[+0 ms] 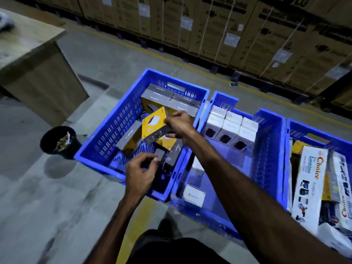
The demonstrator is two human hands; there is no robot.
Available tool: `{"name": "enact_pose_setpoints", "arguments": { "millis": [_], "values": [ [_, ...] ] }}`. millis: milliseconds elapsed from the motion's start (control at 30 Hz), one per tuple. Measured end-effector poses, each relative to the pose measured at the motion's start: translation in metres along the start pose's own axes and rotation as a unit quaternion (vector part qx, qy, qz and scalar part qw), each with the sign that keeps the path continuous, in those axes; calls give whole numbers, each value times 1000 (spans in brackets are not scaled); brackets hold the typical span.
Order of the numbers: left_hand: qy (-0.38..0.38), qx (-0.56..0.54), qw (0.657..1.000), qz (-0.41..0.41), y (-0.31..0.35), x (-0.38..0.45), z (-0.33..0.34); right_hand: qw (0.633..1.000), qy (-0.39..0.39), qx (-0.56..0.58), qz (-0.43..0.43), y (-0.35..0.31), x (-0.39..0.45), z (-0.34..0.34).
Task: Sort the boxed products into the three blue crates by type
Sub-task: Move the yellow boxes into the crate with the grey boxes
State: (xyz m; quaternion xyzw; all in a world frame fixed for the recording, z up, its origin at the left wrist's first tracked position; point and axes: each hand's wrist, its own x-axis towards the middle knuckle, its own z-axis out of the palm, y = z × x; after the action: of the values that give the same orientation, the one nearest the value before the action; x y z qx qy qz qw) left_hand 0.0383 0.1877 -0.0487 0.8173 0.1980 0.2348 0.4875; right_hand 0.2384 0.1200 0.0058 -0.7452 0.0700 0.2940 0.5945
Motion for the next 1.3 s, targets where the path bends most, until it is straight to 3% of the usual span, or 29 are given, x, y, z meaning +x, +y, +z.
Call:
{"name": "enact_pose_setpoints", "arguments": {
  "millis": [100, 233, 400, 500, 767, 1100, 1200, 1300],
  "values": [
    [0, -9, 1000, -6, -1, 1, -2, 1000, 2, -13, 0, 8, 11, 11],
    [-18, 5, 1000, -4, 1, 1, 2, 995, 17, -48, -80, 12, 5, -6],
    [-51, 35, 998, -10, 4, 3, 14, 989, 35, 20, -141, 19, -23, -56],
    [-86, 27, 996, 20, 11, 7, 27, 990, 46, 41, -125, 38, -44, -98],
    [-194, 9, 971, 138, 57, 5, 95, 980, 171, 29, -98, 107, -125, -210],
    [-350, 5, 917, 193, 111, -53, 176, 940, 328, 12, -88, 188, -237, -314],
    [-385, 21, 902, 197, 123, -79, 196, 930, 362, -13, -64, 211, -260, -339],
    [-406, 13, 890, 206, 135, -102, 213, 914, 385, -124, -13, 236, -275, -363]
  ]
}}
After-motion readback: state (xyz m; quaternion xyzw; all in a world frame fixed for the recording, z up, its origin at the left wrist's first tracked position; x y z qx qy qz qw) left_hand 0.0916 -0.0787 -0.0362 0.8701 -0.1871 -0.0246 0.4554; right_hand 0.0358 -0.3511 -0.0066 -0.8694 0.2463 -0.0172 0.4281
